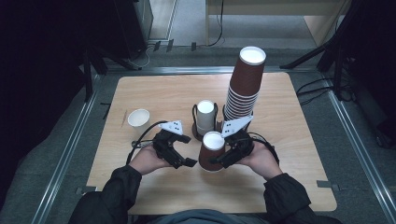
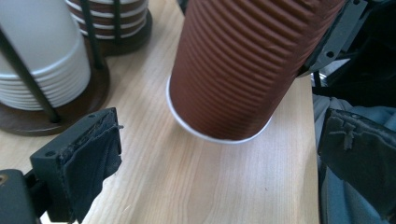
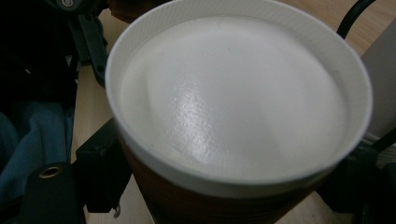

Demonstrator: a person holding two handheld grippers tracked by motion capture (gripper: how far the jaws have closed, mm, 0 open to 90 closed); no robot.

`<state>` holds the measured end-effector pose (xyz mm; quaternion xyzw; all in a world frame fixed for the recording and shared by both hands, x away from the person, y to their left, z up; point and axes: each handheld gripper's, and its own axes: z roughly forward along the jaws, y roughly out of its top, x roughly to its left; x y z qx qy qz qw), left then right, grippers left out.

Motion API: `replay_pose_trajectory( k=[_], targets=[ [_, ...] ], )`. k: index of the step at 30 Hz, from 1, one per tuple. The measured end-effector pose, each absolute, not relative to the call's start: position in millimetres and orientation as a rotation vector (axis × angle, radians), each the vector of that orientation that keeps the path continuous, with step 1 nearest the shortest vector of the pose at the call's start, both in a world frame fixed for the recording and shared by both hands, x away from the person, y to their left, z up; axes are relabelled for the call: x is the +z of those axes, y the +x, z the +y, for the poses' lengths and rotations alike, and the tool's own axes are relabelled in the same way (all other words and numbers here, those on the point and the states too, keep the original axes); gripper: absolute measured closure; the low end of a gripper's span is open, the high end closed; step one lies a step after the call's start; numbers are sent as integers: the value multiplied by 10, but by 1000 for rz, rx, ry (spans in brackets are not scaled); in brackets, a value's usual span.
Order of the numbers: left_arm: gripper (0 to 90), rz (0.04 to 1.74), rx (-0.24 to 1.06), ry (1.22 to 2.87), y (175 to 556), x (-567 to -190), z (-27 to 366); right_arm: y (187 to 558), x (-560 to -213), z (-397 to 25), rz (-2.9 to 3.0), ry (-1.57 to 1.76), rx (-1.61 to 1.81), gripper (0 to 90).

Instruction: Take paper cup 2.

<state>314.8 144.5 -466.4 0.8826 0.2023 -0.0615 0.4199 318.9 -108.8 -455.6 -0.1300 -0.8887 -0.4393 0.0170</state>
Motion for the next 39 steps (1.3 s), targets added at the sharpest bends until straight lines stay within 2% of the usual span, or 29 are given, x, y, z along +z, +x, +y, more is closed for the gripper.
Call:
replay_pose_trajectory(
  k=[5, 32, 35, 39],
  targets=[
    [0, 484, -166, 2258, 3155, -4732, 1399, 3203, -4581, -1041, -2707, -423, -1413, 182],
    [0, 463, -209, 2269, 3113, -4793, 1227, 3184, -4588, -937, -2498, -413, -1628, 183],
    [54, 465, -183, 2266, 3107, -4764, 1243, 3191, -4585, -954, -2482, -420, -1634, 183],
    [73, 459, -154, 2271, 3088, -4732, 1243, 3191, -4566, -977, -2481, -407, -1654, 184]
  ],
)
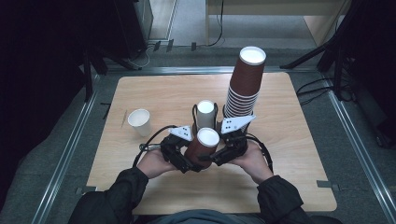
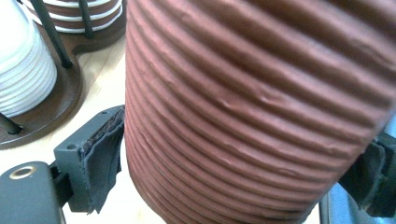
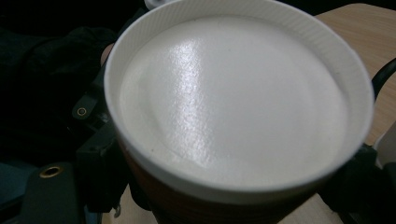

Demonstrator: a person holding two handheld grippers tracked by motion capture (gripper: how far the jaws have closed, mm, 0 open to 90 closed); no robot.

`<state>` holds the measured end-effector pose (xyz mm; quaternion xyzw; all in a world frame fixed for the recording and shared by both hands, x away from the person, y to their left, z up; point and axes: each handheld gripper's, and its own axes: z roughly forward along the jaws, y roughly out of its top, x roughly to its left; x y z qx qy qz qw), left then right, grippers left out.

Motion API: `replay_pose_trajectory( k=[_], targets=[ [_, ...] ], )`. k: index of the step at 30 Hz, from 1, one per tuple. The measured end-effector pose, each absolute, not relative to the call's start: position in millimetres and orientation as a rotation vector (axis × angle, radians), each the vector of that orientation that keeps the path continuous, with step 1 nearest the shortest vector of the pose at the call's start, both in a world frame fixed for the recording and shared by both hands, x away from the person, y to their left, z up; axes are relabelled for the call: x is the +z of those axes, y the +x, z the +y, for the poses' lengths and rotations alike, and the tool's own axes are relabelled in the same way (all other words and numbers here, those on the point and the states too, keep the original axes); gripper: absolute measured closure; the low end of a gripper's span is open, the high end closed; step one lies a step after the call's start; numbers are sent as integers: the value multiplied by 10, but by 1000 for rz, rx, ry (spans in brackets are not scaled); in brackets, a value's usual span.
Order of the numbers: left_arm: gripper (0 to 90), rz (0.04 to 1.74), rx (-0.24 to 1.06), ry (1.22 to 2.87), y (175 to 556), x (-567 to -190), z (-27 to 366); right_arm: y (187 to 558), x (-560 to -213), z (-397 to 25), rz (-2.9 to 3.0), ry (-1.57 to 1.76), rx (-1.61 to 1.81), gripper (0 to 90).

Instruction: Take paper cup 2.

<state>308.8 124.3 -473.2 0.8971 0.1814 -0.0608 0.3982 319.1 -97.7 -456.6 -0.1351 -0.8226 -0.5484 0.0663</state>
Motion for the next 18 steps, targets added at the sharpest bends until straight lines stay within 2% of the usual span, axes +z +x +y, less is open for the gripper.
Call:
replay_pose_trajectory(
  k=[9, 18],
  targets=[
    [93, 437, -161, 2274, 3080, -4670, 1260, 3173, -4517, -994, -2486, -427, -1615, 161],
    [92, 447, -164, 2313, 3081, -4582, 1459, 3148, -4548, -1039, -2540, -433, -1523, 148]
  ],
)
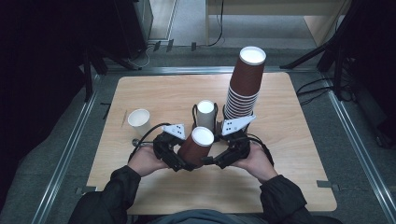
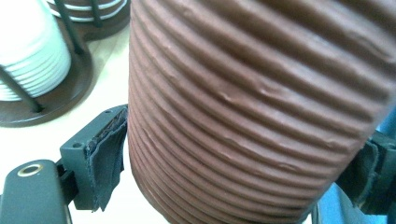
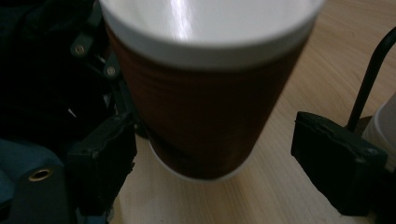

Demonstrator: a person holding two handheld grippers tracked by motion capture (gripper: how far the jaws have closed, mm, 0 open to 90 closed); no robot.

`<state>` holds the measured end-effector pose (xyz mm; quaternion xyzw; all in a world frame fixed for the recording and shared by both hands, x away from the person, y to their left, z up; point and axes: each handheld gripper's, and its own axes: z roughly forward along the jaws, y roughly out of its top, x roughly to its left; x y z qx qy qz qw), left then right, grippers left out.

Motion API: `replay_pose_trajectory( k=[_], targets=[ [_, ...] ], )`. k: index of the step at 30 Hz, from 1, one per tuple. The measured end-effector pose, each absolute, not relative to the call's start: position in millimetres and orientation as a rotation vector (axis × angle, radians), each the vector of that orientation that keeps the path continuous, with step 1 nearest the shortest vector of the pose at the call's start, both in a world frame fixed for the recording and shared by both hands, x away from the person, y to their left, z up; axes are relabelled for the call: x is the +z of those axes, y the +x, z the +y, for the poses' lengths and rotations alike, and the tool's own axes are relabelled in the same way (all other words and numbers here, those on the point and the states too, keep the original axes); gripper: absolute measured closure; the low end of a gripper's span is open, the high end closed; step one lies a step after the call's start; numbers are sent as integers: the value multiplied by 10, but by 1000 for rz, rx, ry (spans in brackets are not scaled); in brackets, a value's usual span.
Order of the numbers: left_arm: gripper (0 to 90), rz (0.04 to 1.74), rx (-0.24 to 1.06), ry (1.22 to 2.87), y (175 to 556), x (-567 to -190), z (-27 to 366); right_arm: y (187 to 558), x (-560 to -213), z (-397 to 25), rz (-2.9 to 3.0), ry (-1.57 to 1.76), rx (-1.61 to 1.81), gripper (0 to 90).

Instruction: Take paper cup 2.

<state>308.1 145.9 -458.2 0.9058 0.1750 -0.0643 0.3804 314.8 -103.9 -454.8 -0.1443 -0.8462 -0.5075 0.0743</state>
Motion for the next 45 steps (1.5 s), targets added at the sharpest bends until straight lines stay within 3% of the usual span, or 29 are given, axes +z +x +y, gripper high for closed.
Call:
replay_pose_trajectory(
  k=[10, 22, 45],
  targets=[
    [92, 442, -97, 2402, 3104, -4537, 1591, 3091, -4647, -1047, -2650, -429, -1374, 148],
    [92, 418, -26, 2579, 3174, -4596, 1465, 3136, -4725, -1111, -2760, -452, -1251, 149],
    [92, 314, -101, 2722, 3187, -4810, 1186, 3171, -4633, -935, -2729, -403, -1237, 141]
  ],
)
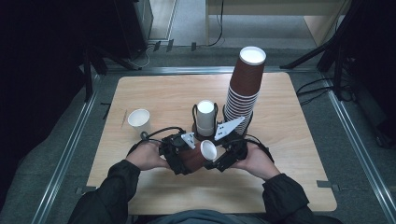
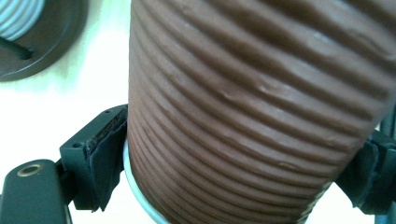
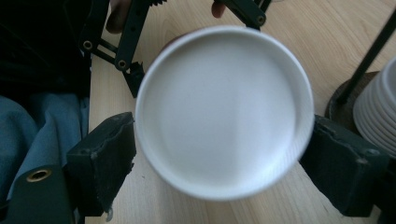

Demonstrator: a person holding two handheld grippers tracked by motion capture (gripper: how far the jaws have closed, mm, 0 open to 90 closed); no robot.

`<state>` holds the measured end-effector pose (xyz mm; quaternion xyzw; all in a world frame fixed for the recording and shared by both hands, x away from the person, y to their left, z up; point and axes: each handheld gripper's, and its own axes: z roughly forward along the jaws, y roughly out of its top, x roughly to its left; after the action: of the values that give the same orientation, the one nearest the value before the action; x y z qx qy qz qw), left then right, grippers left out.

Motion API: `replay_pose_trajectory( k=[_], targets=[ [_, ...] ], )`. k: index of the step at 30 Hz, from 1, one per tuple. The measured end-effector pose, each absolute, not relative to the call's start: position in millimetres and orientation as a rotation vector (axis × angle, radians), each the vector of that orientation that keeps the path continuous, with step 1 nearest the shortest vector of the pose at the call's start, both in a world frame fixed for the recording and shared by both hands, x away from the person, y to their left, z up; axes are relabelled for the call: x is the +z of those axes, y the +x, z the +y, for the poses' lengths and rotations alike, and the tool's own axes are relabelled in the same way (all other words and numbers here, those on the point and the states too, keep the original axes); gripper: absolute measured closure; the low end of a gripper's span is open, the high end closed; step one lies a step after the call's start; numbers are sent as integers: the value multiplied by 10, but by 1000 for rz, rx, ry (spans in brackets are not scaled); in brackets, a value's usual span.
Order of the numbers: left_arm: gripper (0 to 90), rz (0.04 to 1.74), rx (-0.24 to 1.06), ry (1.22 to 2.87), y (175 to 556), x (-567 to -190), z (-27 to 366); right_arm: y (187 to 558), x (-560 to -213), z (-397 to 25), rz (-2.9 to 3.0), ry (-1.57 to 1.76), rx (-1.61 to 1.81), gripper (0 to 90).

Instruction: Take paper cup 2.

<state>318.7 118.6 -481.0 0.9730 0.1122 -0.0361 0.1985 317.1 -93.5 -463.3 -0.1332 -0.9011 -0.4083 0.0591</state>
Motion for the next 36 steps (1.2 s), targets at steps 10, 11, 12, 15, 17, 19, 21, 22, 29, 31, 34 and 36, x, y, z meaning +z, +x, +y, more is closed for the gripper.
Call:
replay_pose_trajectory(
  k=[10, 11, 12, 15, 17, 19, 21, 22, 29, 31, 34, 36],
  targets=[
    [89, 257, -132, 2728, 3130, -4809, 1106, 3132, -4643, -821, -2742, -324, -1202, 212],
    [89, 254, -127, 2727, 3127, -4806, 1106, 3126, -4637, -819, -2745, -316, -1200, 215],
    [89, 256, -121, 2722, 3123, -4802, 1108, 3124, -4632, -819, -2752, -311, -1201, 217],
    [82, 267, -136, 2685, 3118, -4800, 1129, 3123, -4607, -832, -2747, -313, -1203, 220],
    [70, 254, -109, 2669, 3109, -4791, 1137, 3121, -4590, -840, -2738, -313, -1210, 218],
    [0, 276, -101, 2637, 3110, -4771, 1143, 3119, -4575, -850, -2751, -297, -1221, 217],
    [0, 278, -102, 2604, 3116, -4745, 1160, 3119, -4563, -867, -2754, -294, -1226, 217],
    [0, 281, -95, 2589, 3119, -4731, 1173, 3116, -4559, -877, -2764, -302, -1227, 217],
    [0, 303, -83, 2520, 3131, -4719, 1294, 3121, -4577, -996, -2780, -352, -1243, 216],
    [0, 313, -85, 2493, 3137, -4721, 1337, 3122, -4576, -1034, -2781, -371, -1249, 216],
    [0, 332, -74, 2452, 3140, -4719, 1399, 3111, -4578, -1065, -2775, -386, -1265, 215],
    [0, 343, -56, 2442, 3128, -4705, 1424, 3103, -4586, -1079, -2778, -392, -1264, 215]
  ],
)
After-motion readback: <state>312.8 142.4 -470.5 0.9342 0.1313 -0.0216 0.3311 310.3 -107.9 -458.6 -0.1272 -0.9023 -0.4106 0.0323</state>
